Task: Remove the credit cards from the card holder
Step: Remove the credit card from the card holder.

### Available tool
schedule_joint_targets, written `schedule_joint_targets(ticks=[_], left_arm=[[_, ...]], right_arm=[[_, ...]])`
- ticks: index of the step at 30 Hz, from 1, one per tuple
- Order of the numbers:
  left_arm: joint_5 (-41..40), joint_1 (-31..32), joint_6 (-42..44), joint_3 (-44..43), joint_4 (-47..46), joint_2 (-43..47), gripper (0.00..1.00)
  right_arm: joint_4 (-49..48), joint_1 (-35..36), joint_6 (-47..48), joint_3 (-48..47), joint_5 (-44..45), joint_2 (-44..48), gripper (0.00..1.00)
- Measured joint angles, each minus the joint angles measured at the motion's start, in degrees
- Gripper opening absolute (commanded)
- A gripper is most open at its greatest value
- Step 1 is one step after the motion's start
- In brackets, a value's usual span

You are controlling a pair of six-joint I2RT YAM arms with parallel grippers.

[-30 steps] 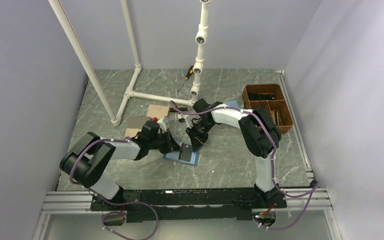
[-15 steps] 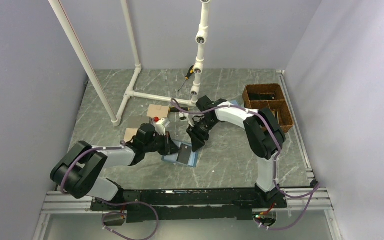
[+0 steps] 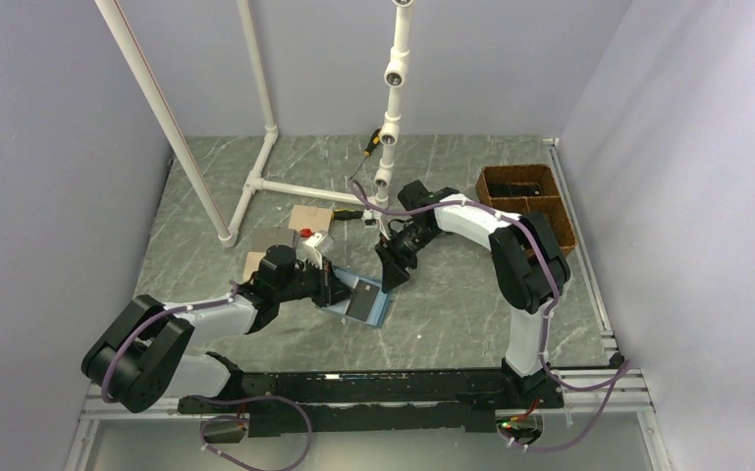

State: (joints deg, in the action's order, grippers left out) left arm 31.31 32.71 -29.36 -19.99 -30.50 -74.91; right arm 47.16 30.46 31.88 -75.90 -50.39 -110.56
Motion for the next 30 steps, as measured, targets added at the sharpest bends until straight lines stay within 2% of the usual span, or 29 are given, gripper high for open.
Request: schedule_joint_targets(ticks=[9, 13, 19, 26, 28, 30], left_arm=[[1.7, 0.2, 0.0, 1.0, -2.9, 0.2, 0.00], [2.2, 0.3, -0.1, 1.0, -4.6, 0.2, 0.00], [2.3, 0.3, -0.5, 2.0, -6.9, 0.5, 0.00], [2.0, 0.3, -1.3, 3.1, -6.9, 2.6, 0.00], [1.9, 0.3, -1.4, 3.5, -7.0, 3.4, 0.00], [1.8, 0.3, -1.4, 4.0, -7.2, 4.2, 0.00]], right_arm=[[1.5, 0.0, 1.7, 0.0, -3.2, 0.0, 0.61], [2.7, 0.4, 2.5, 0.0, -4.9, 0.0, 0.57], [3.4, 1.2, 3.2, -0.1, -5.8, 0.0, 0.40], [4.2, 1.4, 4.0, -0.5, -6.4, 0.0, 0.28], [4.6, 1.4, 4.4, -0.8, -6.9, 0.0, 0.22], [4.9, 1.4, 4.8, -1.0, -7.3, 0.0, 0.12]])
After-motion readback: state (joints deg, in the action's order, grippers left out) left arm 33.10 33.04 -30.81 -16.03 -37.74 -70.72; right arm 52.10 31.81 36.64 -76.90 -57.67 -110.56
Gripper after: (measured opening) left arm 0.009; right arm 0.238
